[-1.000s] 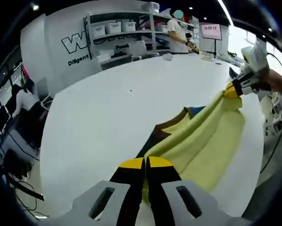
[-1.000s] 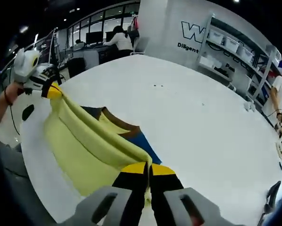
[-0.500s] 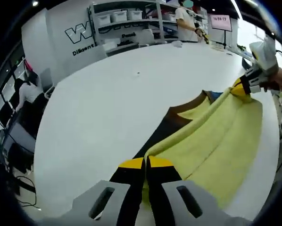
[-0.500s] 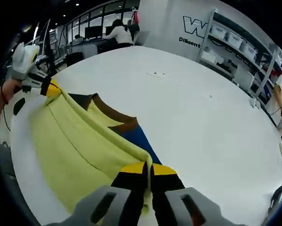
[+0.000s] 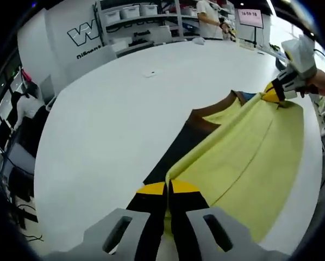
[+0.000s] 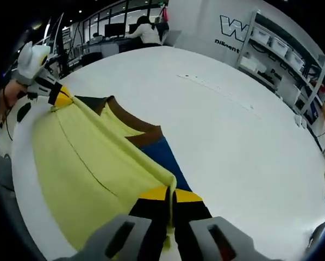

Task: Fold the garment on the visible template until the final outline fits inside the template.

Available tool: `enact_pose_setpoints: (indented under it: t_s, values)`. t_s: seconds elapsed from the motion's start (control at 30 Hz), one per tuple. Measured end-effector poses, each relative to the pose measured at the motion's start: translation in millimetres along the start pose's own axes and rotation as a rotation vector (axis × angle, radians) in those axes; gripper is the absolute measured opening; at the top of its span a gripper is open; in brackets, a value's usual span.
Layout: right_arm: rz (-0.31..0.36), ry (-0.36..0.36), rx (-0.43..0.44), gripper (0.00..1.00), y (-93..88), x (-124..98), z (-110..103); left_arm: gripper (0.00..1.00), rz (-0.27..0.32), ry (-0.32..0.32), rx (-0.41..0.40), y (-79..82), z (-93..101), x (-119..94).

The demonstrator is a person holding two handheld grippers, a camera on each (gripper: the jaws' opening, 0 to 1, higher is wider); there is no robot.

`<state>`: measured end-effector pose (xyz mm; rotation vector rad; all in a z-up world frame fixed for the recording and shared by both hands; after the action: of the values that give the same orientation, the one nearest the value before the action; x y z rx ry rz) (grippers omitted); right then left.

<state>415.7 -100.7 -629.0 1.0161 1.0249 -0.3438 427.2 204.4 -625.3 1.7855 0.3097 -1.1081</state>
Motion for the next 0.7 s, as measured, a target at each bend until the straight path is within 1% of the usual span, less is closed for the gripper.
enact_pose_setpoints:
  t_s: [0.03,0.07,0.13,0.2,0.23,0.27,0.33,0.4,0.47,0.57,0.6,0.67,0.7]
  values:
    - [-0.039,0.020,-0.066,0.00,-2.0,-2,-3,0.00,-0.014,-0.011,-0.016,-1.7,1.1,-2]
    - [-0.057,0.025,-0.098,0.00,-2.8,-4,-4,0.00,-0.020,-0.019,-0.021,-3.5,2.0,-4]
    - [-0.085,0.036,-0.123,0.00,-5.2,-6,-7,0.00,-0.036,-0.043,-0.020,-8.2,5.2,-7]
    - [-0.103,0.050,-0.143,0.00,-6.6,-7,-9,0.00,-0.067,-0.072,-0.024,-13.1,8.4,-12]
    - [-0.114,0.059,-0.161,0.00,-7.4,-8,-10,0.00,-0.086,-0.085,-0.031,-16.6,10.7,-15]
    - [-0.140,0.079,-0.205,0.00,-9.8,-11,-13,0.00,-0.095,-0.098,-0.020,-22.1,14.2,-19]
    - [-0.156,0.102,-0.183,0.00,-13.0,-13,-16,0.00,-0.106,-0.105,-0.010,-27.2,16.7,-24]
    - [-0.181,0.146,-0.145,0.00,-18.4,-18,-21,0.00,-0.129,-0.118,0.008,-34.2,20.9,-30]
    - [-0.204,0.197,-0.136,0.00,-25.5,-24,-28,0.00,-0.138,-0.129,0.007,-39.5,22.8,-34]
    - [-0.218,0.222,-0.121,0.00,-30.8,-27,-31,0.00,-0.124,-0.132,0.008,-43.5,23.8,-37]
    - [-0.214,0.222,-0.126,0.00,-31.2,-27,-31,0.00,-0.118,-0.131,0.002,-43.9,23.9,-37]
    - [-0.192,0.230,-0.164,0.00,-31.0,-27,-31,0.00,-0.116,-0.131,0.001,-43.2,24.0,-36]
    - [-0.191,0.231,-0.164,0.00,-31.2,-27,-31,0.01,-0.115,-0.131,0.005,-42.7,24.0,-36]
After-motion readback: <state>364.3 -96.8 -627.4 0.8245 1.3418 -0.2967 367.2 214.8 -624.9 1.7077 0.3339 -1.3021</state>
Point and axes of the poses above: the point that each gripper's makers call its tool centre point, and the gripper's own axes: x roughly forward along the fingers, z roughly to its right, y roughly out of its top, the point moved 5 cm from there along -x, roughly backward along the fingers, and after that the axes turned 3 degrees about -z, right-handed, at the moved point
